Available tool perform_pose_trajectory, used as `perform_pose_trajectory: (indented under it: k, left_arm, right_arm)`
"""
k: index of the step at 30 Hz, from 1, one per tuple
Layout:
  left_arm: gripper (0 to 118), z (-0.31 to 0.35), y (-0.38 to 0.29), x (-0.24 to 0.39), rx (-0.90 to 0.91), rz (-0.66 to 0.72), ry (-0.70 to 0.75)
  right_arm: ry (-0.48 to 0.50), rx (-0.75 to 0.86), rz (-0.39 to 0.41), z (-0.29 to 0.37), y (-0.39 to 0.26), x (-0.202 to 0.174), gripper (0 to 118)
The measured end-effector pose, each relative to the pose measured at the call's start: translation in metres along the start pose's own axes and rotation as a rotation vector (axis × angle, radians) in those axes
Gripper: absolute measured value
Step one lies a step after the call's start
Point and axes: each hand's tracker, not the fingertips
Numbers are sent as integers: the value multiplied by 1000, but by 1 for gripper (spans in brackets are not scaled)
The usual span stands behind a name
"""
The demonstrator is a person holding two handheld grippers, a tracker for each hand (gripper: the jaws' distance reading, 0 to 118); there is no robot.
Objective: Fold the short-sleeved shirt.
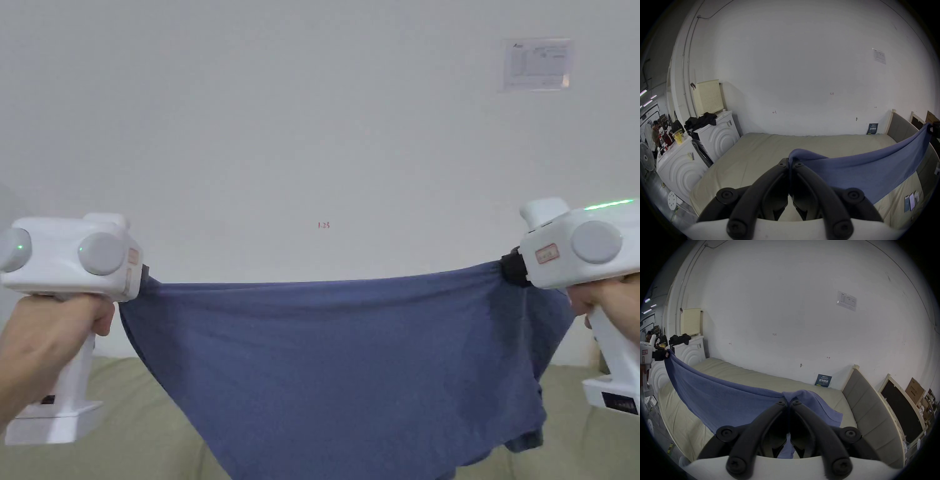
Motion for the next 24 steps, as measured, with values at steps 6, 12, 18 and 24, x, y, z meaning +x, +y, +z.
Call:
perform_pose_trajectory:
  k: [6, 12, 18, 24]
  left_arm:
    - [0, -59, 19, 24, 9, 5, 34]
    - [0, -119, 24, 42, -4, -53, 23]
    - [0, -172, -13, 55, -71, -50, 55]
    - [0, -202, -91, 61, -199, -3, 1]
  right_arm:
    - [-17, -4, -19, -66, 17, 0, 3]
    - [-45, -26, -10, -124, 17, 2, 3]
    - [-39, -58, -7, -158, -11, -13, 3]
    - [-18, -142, -30, -190, -88, -17, 3]
